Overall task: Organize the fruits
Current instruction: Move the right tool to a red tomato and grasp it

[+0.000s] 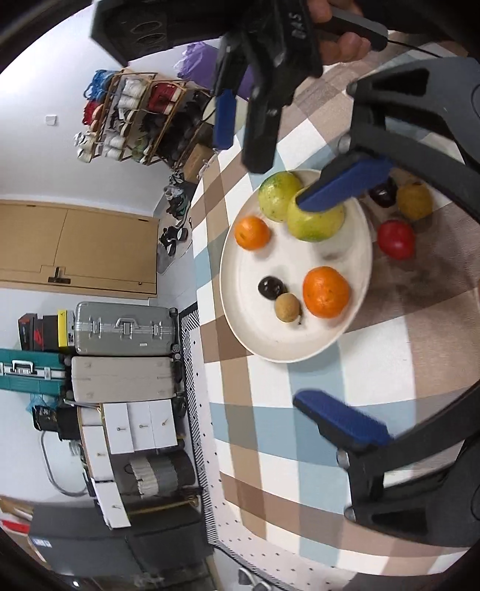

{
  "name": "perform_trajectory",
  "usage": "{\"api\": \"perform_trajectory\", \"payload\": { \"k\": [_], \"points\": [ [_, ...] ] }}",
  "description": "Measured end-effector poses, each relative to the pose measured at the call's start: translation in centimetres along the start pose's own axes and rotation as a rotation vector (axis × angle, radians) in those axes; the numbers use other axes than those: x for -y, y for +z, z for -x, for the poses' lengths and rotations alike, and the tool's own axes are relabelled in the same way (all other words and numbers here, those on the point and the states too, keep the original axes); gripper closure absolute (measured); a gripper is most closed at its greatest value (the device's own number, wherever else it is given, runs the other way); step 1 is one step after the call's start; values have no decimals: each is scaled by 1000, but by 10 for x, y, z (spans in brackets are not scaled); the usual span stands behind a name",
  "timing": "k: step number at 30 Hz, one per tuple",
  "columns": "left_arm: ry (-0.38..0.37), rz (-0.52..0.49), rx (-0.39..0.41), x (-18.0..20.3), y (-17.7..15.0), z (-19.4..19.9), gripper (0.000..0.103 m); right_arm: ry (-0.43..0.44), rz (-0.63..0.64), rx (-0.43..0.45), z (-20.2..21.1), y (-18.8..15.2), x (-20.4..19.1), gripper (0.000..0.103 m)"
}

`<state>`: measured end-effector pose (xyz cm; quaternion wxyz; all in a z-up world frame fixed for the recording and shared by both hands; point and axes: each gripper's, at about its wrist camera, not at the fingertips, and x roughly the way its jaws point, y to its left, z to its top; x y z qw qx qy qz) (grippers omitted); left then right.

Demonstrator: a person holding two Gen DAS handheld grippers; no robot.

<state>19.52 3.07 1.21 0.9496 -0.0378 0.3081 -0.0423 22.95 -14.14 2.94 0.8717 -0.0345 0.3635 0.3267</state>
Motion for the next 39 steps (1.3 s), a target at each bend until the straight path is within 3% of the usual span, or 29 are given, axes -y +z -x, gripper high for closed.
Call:
{"api": "perform_trajectory", "payload": {
  "k": [2, 4, 12, 20, 29, 39],
  "points": [
    [13, 9, 18, -2, -3, 8, 1, 8, -13, 14, 7, -5, -1, 0],
    [39, 13, 16, -3, -6, 16, 1, 16, -18, 24, 15, -10, -3, 0],
    [21, -1, 19, 0, -29, 41, 1, -9, -5, 16, 37, -43, -10, 0],
    [20, 25, 6, 1, -50, 51, 1, -57, 2, -35, 32, -56, -2, 0],
    [32, 27, -22, 6, -54, 43, 1, -147, -31, -109, 12, -67, 10, 0],
    [31, 49, -76, 2, -57, 25, 1, -152, -55, -160, -9, -74, 15, 0]
  ]
}}
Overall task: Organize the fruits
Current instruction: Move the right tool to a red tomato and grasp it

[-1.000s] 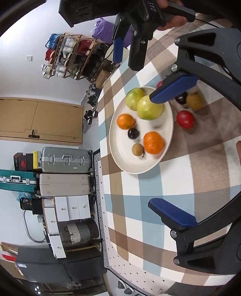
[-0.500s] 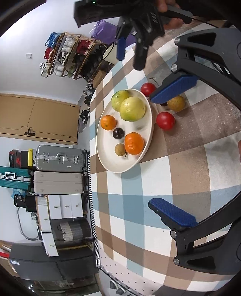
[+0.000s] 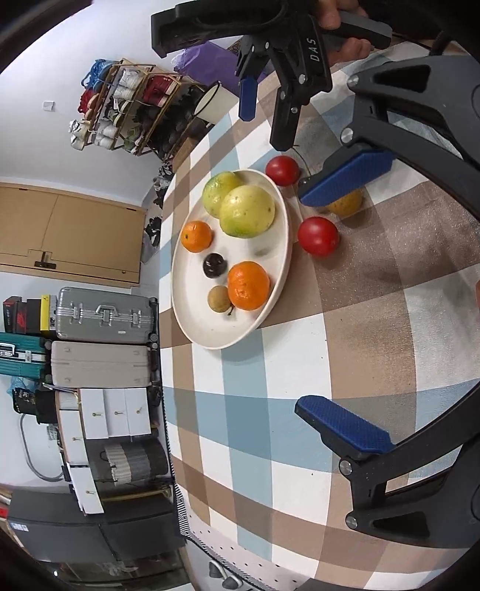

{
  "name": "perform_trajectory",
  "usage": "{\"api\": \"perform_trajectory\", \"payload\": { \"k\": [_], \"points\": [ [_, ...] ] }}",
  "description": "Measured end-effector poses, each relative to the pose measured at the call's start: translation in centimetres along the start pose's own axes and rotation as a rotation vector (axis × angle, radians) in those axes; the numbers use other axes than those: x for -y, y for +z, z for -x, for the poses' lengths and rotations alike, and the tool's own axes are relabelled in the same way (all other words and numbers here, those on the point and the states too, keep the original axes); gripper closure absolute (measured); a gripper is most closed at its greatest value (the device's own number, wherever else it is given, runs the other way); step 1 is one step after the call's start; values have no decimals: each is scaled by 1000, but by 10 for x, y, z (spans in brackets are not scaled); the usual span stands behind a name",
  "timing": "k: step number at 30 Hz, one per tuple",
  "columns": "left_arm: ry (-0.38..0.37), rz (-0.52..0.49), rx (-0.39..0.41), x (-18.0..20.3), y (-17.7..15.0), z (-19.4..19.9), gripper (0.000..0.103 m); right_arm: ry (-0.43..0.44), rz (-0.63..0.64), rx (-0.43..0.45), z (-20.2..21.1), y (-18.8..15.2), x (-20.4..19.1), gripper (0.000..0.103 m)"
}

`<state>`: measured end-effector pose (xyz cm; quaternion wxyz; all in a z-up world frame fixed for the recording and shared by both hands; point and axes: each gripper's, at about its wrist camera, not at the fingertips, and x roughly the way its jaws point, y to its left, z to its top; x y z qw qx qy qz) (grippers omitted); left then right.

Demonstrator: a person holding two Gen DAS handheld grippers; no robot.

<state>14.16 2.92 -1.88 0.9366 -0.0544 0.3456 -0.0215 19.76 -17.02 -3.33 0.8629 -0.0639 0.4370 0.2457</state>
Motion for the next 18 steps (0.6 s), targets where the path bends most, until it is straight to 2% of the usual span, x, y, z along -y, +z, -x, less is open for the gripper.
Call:
{"api": "perform_trajectory", "payload": {
  "k": [18],
  "points": [
    [-27, -2, -44, 0, 3, -17, 1, -1, -11, -78, -26, 1, -8, 0]
  ]
}}
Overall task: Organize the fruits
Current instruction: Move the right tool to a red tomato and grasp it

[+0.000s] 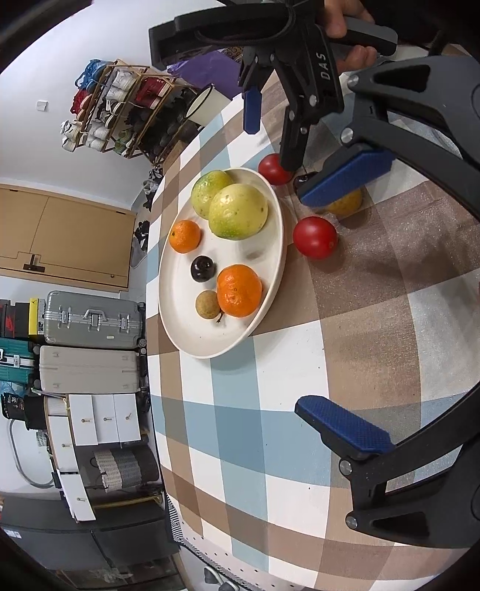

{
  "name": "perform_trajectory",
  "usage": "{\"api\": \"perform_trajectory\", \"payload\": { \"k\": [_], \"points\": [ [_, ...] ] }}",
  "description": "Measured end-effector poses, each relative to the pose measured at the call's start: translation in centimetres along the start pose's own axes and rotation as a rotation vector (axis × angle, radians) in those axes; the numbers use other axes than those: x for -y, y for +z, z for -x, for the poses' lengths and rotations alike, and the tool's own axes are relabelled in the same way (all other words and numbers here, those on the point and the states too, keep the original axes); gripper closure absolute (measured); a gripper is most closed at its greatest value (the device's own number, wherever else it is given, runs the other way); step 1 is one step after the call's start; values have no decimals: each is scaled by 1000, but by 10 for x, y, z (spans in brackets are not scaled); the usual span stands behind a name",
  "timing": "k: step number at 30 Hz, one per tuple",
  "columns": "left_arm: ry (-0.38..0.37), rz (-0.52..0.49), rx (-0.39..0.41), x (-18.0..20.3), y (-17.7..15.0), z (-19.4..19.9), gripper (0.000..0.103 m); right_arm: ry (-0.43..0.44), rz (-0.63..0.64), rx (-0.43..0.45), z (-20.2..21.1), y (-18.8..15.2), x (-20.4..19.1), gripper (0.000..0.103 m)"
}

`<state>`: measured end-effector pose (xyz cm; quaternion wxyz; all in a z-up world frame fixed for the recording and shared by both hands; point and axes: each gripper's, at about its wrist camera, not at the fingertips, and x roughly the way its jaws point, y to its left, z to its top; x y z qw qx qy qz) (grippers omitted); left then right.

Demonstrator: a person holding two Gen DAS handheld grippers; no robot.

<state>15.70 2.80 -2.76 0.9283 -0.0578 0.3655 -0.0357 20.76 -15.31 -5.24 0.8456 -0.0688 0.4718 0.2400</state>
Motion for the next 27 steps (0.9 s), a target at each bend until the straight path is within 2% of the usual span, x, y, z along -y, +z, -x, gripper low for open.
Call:
{"api": "perform_trajectory", "payload": {
  "k": [19, 22, 24, 27],
  "points": [
    [-1, -7, -26, 1, -2, -7, 1, -70, 20, -29, -13, -4, 2, 2],
    [-2, -6, -26, 0, -2, -7, 1, -52, 25, -16, -10, -4, 1, 10],
    [1, -7, -25, 0, -2, -7, 1, -31, 39, -9, -8, -4, -2, 22],
    [-1, -7, -22, 1, -3, -7, 1, -11, 73, -8, -7, -5, -9, 27]
  ]
}}
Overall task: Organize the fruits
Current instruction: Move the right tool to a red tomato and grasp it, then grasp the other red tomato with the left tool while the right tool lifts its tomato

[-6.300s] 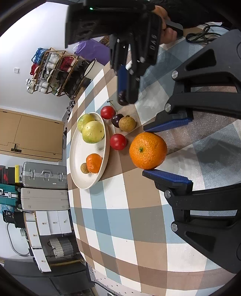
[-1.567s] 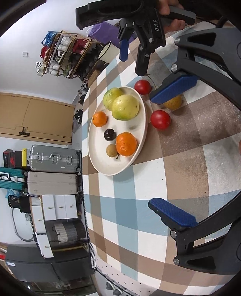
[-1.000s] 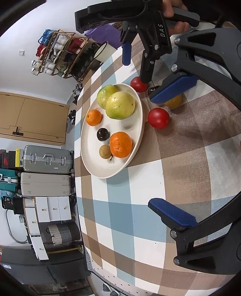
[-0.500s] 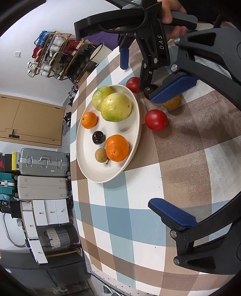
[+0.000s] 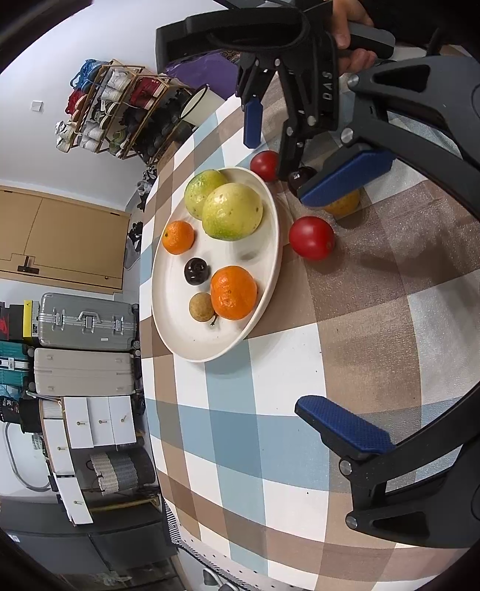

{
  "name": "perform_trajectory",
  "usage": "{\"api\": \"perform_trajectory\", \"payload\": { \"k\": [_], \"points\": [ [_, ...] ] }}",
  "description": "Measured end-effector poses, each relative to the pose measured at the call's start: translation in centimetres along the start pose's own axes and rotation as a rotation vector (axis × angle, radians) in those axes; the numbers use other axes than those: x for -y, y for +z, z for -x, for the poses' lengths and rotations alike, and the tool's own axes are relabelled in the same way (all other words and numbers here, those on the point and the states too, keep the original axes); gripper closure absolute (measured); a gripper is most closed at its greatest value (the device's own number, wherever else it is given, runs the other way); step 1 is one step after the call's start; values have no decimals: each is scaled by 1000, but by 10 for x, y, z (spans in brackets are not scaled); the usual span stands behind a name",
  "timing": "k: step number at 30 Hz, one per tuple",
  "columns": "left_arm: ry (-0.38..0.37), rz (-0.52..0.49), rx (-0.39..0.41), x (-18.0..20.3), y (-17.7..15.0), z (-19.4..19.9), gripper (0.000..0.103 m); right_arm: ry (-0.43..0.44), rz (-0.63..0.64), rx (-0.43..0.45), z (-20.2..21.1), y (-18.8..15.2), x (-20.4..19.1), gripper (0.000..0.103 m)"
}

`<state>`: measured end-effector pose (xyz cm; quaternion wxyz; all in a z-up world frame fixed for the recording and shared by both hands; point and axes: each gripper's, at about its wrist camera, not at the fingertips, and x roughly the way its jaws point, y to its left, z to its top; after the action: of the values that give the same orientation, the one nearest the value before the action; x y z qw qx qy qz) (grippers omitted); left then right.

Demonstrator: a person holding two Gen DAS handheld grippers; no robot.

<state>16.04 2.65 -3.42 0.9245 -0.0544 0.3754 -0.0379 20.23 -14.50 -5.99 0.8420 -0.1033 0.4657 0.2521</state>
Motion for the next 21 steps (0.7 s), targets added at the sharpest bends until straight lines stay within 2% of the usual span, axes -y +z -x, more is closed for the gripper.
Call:
{"api": "perform_trajectory", "payload": {
  "k": [4, 8, 11, 21],
  "points": [
    [1, -7, -1, 1, 0, -1, 1, 23, 30, 10, 1, -1, -8, 37],
    [1, -8, 6, 0, -1, 1, 1, 26, 35, 24, 4, -1, -9, 57],
    [1, -5, 3, 0, -1, 2, 1, 61, 22, 29, 6, -2, -7, 71],
    [-38, -17, -7, 6, -2, 2, 1, 82, 19, 69, 19, -5, -7, 71]
  ]
}}
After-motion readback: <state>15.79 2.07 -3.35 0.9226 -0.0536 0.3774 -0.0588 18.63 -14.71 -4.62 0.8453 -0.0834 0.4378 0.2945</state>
